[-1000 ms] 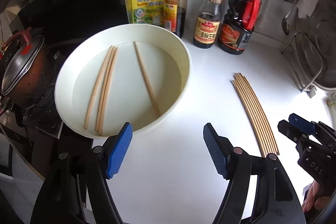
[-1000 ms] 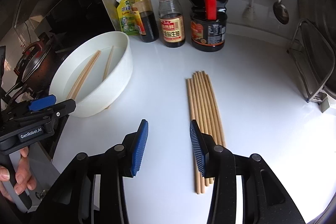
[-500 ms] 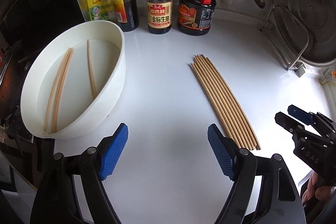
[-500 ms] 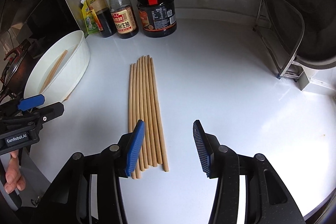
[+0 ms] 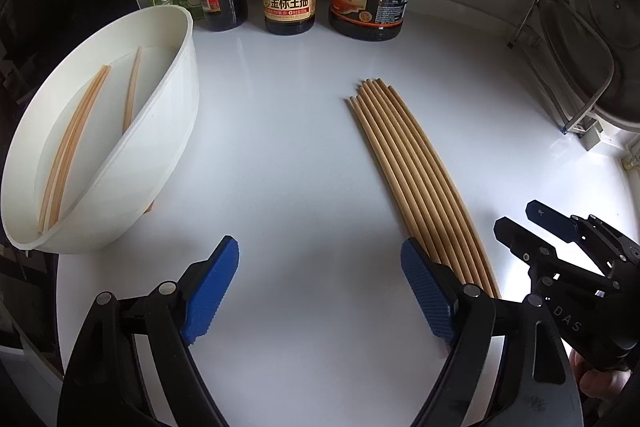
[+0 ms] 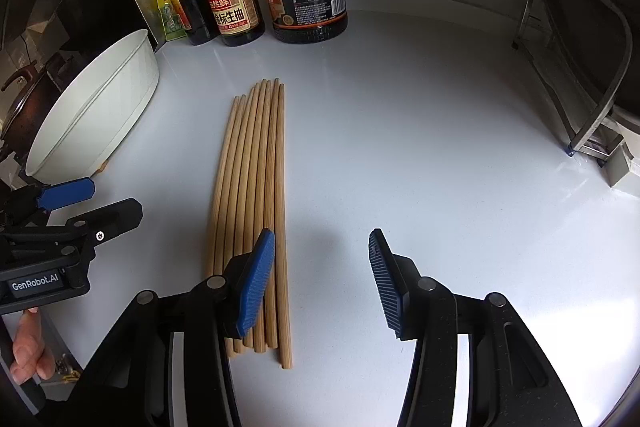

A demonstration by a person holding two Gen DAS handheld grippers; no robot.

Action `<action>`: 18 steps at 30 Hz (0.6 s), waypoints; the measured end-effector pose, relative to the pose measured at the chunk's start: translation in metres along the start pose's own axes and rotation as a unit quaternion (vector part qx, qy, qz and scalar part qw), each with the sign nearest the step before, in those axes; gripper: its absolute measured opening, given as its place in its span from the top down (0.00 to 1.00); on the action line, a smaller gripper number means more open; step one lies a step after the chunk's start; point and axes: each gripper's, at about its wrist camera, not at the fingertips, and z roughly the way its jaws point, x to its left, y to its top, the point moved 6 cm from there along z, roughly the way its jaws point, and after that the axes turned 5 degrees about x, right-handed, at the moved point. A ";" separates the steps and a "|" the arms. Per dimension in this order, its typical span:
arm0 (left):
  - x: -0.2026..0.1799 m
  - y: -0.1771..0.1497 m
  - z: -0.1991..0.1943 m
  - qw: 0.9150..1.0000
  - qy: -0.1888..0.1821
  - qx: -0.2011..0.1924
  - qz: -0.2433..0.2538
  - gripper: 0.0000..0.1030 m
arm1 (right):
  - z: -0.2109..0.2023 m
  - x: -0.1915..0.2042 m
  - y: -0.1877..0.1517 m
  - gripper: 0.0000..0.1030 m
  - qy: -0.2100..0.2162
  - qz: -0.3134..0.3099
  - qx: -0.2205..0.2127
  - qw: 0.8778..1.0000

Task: Organize utensils
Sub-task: 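Move both open tools back toward the chopstick pile, then separate one wooden chopstick from the pile and close the left tool on it while the right tool grasps another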

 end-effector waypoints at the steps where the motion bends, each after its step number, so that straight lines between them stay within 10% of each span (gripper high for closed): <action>1: 0.000 0.000 0.002 1.000 0.000 0.000 -0.002 0.21 | 0.003 0.000 0.001 0.54 0.002 -0.002 0.001 1.000; 18: -0.002 0.002 0.016 1.000 -0.003 -0.005 -0.026 0.21 | 0.026 0.005 0.007 0.54 -0.007 -0.034 0.005 0.999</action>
